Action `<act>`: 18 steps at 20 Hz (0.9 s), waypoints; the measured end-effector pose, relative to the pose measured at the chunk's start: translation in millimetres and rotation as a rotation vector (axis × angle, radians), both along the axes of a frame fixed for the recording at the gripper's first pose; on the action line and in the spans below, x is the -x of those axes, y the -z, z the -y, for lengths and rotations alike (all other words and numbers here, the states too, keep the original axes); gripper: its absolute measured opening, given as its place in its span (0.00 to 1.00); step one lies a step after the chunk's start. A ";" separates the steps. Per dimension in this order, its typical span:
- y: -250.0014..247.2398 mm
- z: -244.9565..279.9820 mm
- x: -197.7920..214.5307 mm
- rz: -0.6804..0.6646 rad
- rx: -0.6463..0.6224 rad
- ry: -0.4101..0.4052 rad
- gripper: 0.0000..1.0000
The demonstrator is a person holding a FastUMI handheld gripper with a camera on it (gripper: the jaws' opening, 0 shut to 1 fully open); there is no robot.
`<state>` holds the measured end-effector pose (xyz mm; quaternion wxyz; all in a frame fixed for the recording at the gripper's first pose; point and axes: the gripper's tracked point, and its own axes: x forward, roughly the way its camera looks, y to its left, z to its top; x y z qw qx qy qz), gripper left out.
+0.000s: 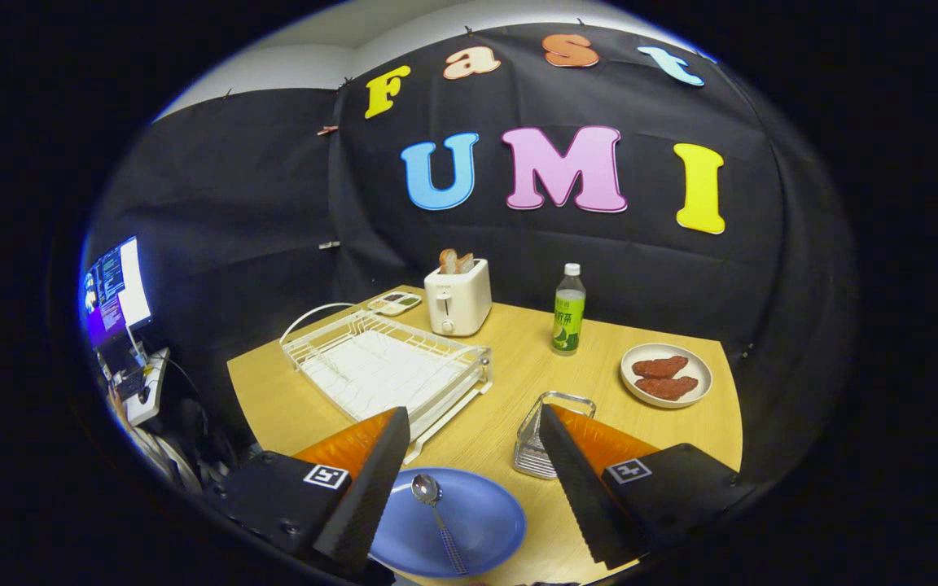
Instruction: Take the plate from the dish rack, then take the spoon from the basket and place it into the plate.
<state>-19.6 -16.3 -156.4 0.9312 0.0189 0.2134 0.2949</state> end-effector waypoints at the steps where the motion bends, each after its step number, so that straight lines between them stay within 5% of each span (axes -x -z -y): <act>1: -6.3 2.6 -3.8 0.006 -0.001 0.030 0.99; 10: -70.8 19.5 -25.5 0.077 -0.004 0.354 0.99; 18: -188.3 51.7 -28.6 0.345 -0.056 0.626 0.98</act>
